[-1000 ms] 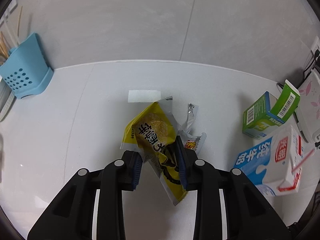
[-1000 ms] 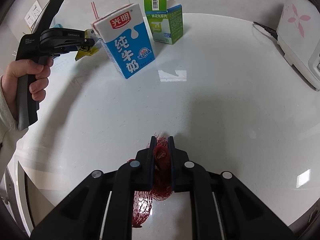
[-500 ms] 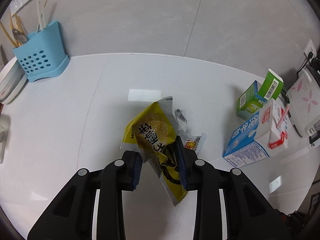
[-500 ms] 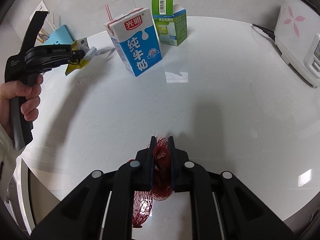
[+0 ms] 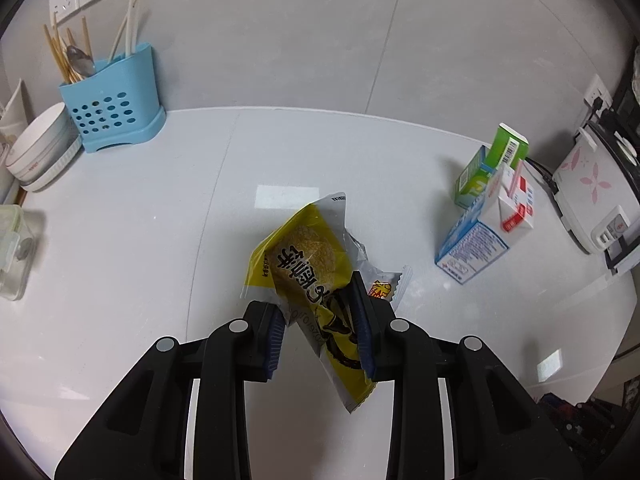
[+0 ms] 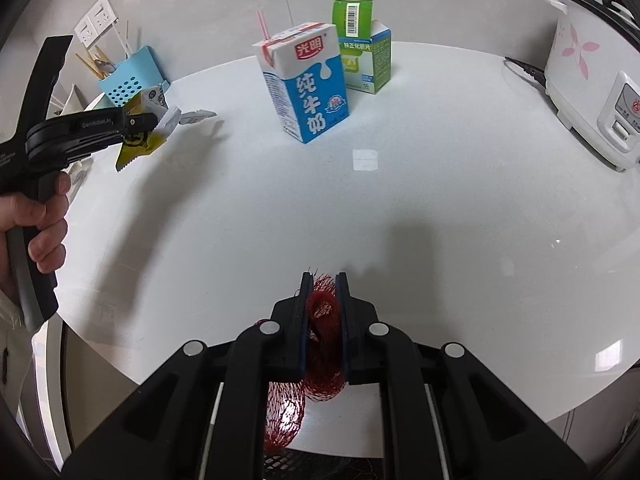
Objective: Collect trash
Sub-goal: 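Lift the yellow packet and red mesh bag off the counter with both tools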
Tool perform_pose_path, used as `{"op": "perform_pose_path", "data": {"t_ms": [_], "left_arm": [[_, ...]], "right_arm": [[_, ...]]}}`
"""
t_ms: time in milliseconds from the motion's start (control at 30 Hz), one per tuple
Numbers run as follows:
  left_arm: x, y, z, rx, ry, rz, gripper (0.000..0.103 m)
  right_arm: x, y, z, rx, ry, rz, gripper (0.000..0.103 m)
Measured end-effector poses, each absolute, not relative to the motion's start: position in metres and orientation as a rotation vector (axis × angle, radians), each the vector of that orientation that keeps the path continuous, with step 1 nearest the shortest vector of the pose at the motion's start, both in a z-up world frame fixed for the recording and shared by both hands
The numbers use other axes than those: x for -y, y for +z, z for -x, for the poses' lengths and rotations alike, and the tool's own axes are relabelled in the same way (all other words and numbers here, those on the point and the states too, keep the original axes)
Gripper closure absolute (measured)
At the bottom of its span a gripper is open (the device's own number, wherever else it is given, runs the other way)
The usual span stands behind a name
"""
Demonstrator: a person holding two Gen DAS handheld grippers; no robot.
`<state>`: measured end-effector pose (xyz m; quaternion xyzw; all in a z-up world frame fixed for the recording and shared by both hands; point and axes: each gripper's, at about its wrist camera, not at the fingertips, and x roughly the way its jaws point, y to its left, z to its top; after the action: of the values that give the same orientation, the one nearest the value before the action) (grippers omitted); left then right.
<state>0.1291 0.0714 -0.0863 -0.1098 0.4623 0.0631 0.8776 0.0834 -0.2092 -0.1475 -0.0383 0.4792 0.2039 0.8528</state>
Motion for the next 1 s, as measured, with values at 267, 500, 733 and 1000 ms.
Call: {"op": "perform_pose_path", "data": {"t_ms": [267,500,733,1000], "left_arm": [[-0.072,-0.085,-0.088,-0.959,0.118,0.246,0.074],[-0.070,-0.083,-0.054,-0.949,0.100,0.261,0.074],[-0.067,-0.081,-0.021,-0.943,0.080,0.254,0.074],[-0.064,-0.075,0.023,-0.931,0.049,0.235,0.074]], "right_arm": [[0.200,-0.141,-0.055,-0.995,0.432,0.089,0.092],[0.194,-0.139,-0.034,-0.989,0.427,0.099,0.092],[0.187,-0.138,-0.013,-0.984,0.425,0.104,0.092],[0.178,-0.137,0.011,-0.974,0.420,0.095,0.092]]}}
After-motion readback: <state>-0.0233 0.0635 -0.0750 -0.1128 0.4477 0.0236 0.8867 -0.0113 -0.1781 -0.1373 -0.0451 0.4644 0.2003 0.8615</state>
